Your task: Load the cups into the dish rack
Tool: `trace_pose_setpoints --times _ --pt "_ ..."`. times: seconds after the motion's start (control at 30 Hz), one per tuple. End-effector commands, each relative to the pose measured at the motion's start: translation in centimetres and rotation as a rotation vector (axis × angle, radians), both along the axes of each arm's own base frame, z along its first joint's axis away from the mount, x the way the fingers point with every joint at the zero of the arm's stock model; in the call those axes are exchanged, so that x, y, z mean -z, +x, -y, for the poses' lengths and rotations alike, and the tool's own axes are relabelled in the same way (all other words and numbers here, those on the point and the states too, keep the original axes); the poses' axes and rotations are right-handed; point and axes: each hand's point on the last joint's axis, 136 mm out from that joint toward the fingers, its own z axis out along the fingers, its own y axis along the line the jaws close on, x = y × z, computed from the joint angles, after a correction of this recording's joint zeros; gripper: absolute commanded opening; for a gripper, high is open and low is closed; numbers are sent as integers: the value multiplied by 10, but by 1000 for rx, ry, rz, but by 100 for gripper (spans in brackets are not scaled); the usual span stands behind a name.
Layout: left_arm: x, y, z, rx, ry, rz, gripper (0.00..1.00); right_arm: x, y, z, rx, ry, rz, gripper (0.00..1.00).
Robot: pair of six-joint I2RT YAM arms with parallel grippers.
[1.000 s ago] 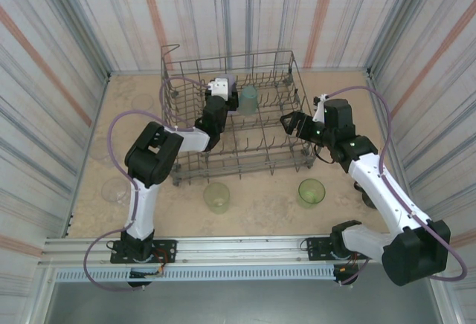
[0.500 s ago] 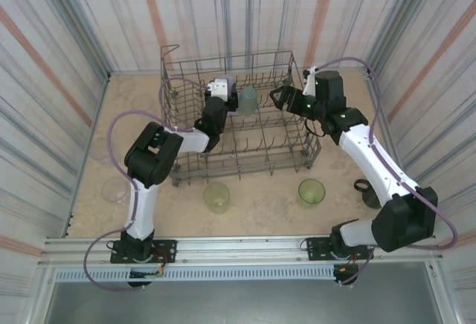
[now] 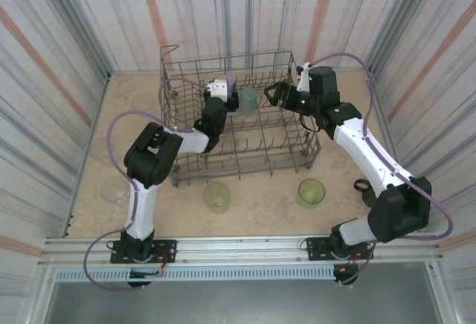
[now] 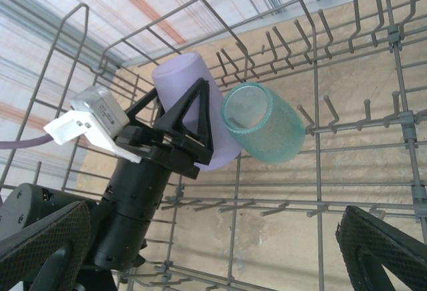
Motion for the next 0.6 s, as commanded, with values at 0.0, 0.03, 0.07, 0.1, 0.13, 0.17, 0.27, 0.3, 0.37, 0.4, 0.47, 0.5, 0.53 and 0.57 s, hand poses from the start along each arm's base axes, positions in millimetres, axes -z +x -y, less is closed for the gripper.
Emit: trace_pose_setpoints --times 0.0,0.03,0.07,0.1,0.13,0.17,0.27,0.3,0.37,0.4,0.47,0.5,0.53,0.57 --pt "25 -6 -16 -49 2 -40 86 -19 1 -5 -24 -7 54 99" --pt "23 -8 -17 -51 -4 -40 90 -19 2 -4 -20 -7 53 99" --pt "22 -9 -18 -51 -11 -40 96 -21 1 -6 -24 -7 57 99" --pt "20 -10 -18 -52 -19 -38 98 -21 1 -6 -23 -7 58 99" --pt "22 -11 -18 -50 -22 -43 99 -22 1 -5 -21 -7 61 99" --pt "23 -11 -18 -49 -20 -47 99 -22 0 -5 -20 -8 60 99" --pt "6 -13 -20 -51 -41 -31 99 -25 -2 -6 -25 -7 65 99" --pt "2 -13 -21 -52 -52 -30 99 -25 -2 -6 -25 -7 65 99" --pt "-5 -14 -22 -53 -81 -29 99 -27 -4 -6 -24 -7 66 99" --pt "-9 -15 -23 -54 -98 -32 99 -28 -4 -5 -22 -8 69 99" --pt "-16 -15 -26 -61 -133 -45 99 -28 -6 -4 -19 -8 71 99" --pt "-19 -15 -29 -75 -156 -53 99 -29 -7 -4 -19 -6 72 99" --pt "-22 -15 -32 -84 -180 -60 99 -28 -8 -3 -17 -7 70 99" --pt "-25 -14 -35 -91 -203 -65 99 -29 -9 -4 -19 -6 72 99"
